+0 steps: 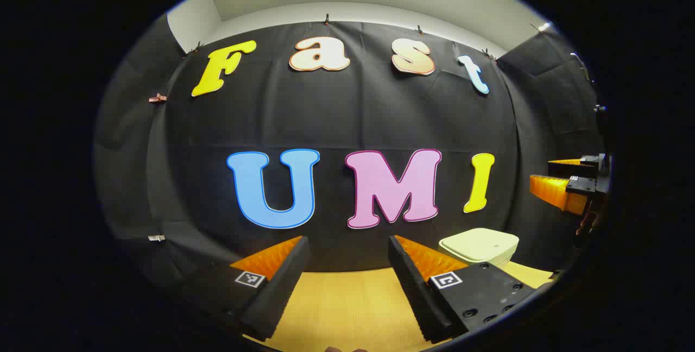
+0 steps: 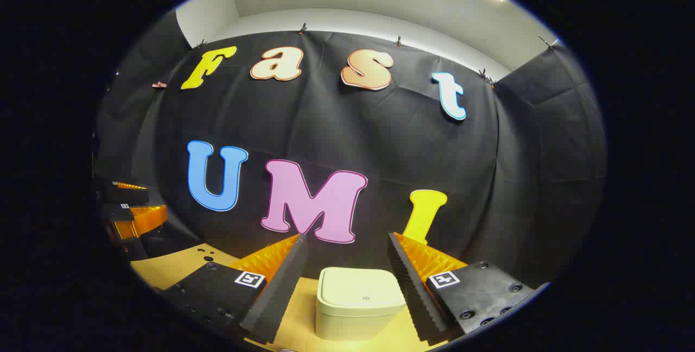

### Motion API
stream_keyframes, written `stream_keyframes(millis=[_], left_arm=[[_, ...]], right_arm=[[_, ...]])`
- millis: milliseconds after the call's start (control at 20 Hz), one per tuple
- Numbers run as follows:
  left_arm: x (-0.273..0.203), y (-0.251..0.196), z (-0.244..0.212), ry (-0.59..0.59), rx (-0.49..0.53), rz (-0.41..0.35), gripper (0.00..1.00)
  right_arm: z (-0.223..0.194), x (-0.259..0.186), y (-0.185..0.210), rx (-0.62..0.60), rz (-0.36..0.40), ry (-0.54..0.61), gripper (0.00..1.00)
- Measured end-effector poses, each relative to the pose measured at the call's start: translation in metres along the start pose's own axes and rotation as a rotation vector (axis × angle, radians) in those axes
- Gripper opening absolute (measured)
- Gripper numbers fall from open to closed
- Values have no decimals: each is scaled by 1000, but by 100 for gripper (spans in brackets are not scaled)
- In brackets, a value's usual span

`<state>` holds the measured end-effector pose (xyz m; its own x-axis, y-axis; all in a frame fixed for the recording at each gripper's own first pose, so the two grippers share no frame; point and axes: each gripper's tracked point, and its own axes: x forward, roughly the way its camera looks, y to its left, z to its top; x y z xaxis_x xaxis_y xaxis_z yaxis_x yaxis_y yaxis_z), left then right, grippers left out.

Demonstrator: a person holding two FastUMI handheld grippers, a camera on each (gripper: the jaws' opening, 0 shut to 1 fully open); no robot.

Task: Press the lid of the desktop garbage bin to open it, pick up the crumpled paper on the desktop and throw it into the bin, then pick up the pop can on the desktop and drop it into the bin, and finally close the garbage bin lid.

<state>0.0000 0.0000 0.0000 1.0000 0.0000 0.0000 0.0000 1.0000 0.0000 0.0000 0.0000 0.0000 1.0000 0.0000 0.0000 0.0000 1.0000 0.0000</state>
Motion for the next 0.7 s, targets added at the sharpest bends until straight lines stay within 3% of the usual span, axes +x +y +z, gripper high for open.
stream_keyframes(millis=[600, 700], left_arm=[[15, -20, 8, -28, 11, -17, 94], [17, -24, 6, -23, 4, -23, 94]], right_arm=[[-14, 14, 3, -29, 63, 17, 93], [-16, 15, 4, -32, 67, 25, 88]])
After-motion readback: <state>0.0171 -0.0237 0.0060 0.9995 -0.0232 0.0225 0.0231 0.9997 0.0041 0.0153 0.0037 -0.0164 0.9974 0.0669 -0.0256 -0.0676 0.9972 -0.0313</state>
